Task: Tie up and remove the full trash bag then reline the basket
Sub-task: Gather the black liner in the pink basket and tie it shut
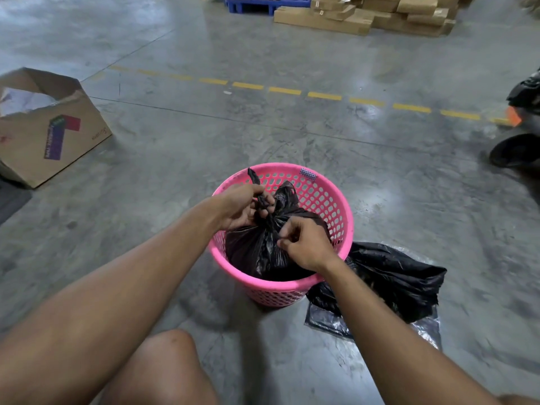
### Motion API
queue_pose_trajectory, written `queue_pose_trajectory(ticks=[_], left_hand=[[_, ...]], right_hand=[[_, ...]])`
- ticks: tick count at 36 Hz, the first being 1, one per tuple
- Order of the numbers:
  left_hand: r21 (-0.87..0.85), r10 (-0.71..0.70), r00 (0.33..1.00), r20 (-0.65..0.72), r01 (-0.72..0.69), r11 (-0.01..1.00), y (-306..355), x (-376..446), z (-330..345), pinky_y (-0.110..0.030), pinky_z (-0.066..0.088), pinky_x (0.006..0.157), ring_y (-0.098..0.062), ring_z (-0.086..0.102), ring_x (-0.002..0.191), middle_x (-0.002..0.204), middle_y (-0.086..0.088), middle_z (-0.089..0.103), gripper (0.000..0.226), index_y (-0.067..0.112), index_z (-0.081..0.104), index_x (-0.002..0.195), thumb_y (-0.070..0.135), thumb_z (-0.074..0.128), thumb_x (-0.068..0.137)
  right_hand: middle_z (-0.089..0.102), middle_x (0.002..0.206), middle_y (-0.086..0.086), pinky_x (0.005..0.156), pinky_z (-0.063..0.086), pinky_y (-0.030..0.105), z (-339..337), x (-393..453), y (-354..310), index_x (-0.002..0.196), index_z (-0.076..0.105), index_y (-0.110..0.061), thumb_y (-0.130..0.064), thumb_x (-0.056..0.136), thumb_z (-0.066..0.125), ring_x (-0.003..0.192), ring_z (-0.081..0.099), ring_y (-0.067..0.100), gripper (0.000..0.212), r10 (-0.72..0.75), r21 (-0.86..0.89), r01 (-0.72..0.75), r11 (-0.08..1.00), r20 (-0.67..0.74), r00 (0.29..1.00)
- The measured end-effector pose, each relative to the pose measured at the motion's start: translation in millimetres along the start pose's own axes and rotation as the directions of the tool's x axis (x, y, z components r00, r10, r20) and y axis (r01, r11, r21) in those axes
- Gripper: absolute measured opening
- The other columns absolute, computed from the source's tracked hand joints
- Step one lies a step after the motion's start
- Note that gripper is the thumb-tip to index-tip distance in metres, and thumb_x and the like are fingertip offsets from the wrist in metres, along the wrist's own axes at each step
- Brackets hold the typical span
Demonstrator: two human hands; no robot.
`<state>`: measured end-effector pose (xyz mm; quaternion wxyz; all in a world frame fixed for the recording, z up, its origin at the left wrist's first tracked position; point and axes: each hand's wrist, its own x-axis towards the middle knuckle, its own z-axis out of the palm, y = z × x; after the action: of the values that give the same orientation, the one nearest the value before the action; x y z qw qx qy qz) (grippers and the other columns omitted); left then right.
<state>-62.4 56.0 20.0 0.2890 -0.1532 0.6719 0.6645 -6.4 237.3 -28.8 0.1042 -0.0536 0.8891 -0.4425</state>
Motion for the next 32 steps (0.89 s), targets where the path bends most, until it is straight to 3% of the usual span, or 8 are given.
queue_pose_trajectory(ticks=[3,6,9,12,17,23,28,32], left_hand=[[0.411,0.242,0.970,0.012,-0.226,0.883,3.7,-2.8,4.3,-0.023,0.045,0.054,-0.013,0.055,0.049,0.071,-0.011,0.061,0.046,0.009,0.059,0.076,0.024,0.031,0.108],[0.805,0.416,0.889,0.190,-0.384,0.452,2.6,-7.0,4.9,-0.032,0.044,0.069,-0.022,0.060,0.064,0.070,-0.006,0.062,0.046,0.011,0.062,0.077,0.028,0.033,0.108],[0.900,0.556,0.754,0.351,-0.436,0.023,-6.6,-6.5,-0.1,-0.040,0.044,0.079,-0.031,0.061,0.083,0.082,-0.006,0.060,0.033,0.013,0.059,0.082,0.026,0.039,0.105],[0.892,0.676,0.615,0.407,-0.425,-0.151,-20.9,-0.5,-7.3,-0.047,0.046,0.085,-0.033,0.060,0.091,0.103,-0.009,0.061,0.025,0.010,0.061,0.094,0.024,0.041,0.100],[0.745,0.837,0.474,0.272,-0.655,0.129,-39.2,-2.7,-2.3,-0.035,0.048,0.088,-0.023,0.062,0.095,0.110,-0.008,0.062,0.022,0.009,0.061,0.087,0.015,0.046,0.102],[0.061,0.704,0.687,-0.181,-0.706,0.705,-48.9,-1.5,19.6,-0.036,0.045,0.098,-0.025,0.066,0.103,0.096,-0.028,0.062,0.034,0.022,0.066,0.065,0.016,0.046,0.092],[-0.420,0.535,0.824,-0.188,-0.560,0.714,-47.1,1.1,31.6,-0.049,0.036,0.096,-0.036,0.044,0.106,0.114,-0.022,0.042,0.025,0.017,0.062,0.052,0.028,0.053,0.073],[-0.287,0.571,0.804,-0.166,-0.594,0.752,-42.5,-0.8,29.6,-0.045,0.039,0.091,-0.033,0.045,0.099,0.102,-0.029,0.050,0.040,0.019,0.058,0.047,0.022,0.039,0.081]], right_hand=[[0.067,0.094,-0.011,0.082,0.053,0.038,-3.1,5.1,-5.7,0.096,0.059,-0.024,-0.018,0.075,0.065,0.080,0.065,0.012,0.022,-0.093,0.085,0.107,0.991,-0.153,0.984],[0.068,0.102,-0.014,0.086,0.052,0.028,-2.9,14.4,-9.1,0.117,0.057,-0.021,-0.008,0.078,0.060,0.082,0.066,0.007,0.041,-0.214,0.096,0.221,0.971,-0.079,0.974],[0.069,0.102,-0.014,0.100,0.051,0.033,1.4,25.4,-6.3,0.115,0.059,-0.027,-0.016,0.077,0.059,0.100,0.068,0.007,0.040,-0.160,0.101,0.157,0.982,0.017,0.987],[0.069,0.095,-0.012,0.095,0.054,0.047,-1.1,32.2,-3.8,0.106,0.064,-0.023,-0.022,0.079,0.055,0.092,0.072,0.018,0.028,-0.071,0.104,0.068,0.992,0.029,0.997],[0.070,0.098,0.003,0.083,0.057,0.054,-7.4,36.8,-11.3,0.096,0.060,-0.028,-0.020,0.086,0.050,0.072,0.074,0.026,0.016,-0.054,0.196,0.051,0.979,0.014,0.998],[0.053,0.138,-0.002,0.062,0.055,0.029,-18.8,45.0,-20.0,0.141,0.044,-0.024,0.010,0.086,0.043,0.061,0.068,0.016,0.064,-0.056,0.423,0.103,0.900,-0.123,0.991],[0.066,0.121,0.007,0.060,0.055,0.020,-21.9,46.7,-28.1,0.139,0.054,-0.006,0.020,0.085,0.047,0.066,0.073,0.015,0.061,-0.147,0.429,0.110,0.897,0.054,0.988],[0.074,0.093,0.011,0.081,0.062,0.038,-25.8,52.3,-25.4,0.107,0.071,-0.003,0.003,0.086,0.072,0.077,0.073,0.023,0.022,-0.133,0.297,0.151,0.943,-0.081,0.988]])
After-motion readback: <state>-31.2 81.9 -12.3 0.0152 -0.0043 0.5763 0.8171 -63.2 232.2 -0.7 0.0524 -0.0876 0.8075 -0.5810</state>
